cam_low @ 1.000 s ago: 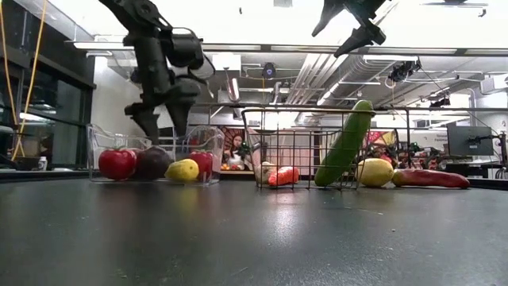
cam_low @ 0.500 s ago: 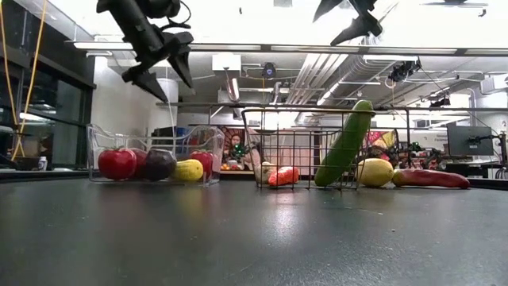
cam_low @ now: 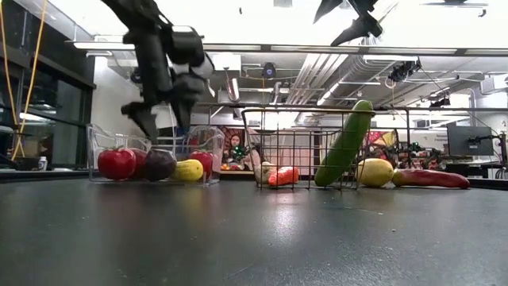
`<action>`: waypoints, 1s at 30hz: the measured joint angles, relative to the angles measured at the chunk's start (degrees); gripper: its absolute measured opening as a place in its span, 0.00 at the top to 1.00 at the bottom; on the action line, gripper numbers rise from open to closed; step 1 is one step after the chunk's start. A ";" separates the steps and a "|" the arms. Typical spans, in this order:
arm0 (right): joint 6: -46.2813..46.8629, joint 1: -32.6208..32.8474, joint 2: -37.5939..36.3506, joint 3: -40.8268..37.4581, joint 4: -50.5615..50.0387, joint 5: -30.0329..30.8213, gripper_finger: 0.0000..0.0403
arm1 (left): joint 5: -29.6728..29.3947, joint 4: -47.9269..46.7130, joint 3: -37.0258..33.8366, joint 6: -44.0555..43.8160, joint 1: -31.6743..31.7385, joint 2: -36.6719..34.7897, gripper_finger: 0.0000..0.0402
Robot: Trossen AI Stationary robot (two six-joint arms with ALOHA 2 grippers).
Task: Sort produce into baskets
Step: Put the onion into the gold wire basket
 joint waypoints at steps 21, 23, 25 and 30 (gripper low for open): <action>0.68 0.00 0.04 0.00 -1.24 -0.15 0.09 | -0.13 -0.21 0.00 1.63 0.02 12.28 0.14; 0.68 0.00 0.04 0.00 -1.32 -0.16 0.09 | -0.21 -0.30 -0.01 1.71 0.03 11.46 0.24; 0.64 0.00 0.04 0.00 -1.36 -0.15 0.09 | -0.22 -0.30 0.00 1.70 0.07 9.73 0.37; 0.48 0.00 0.04 0.00 -1.35 -0.17 0.09 | -0.22 -0.90 2.05 1.70 0.61 2.79 0.41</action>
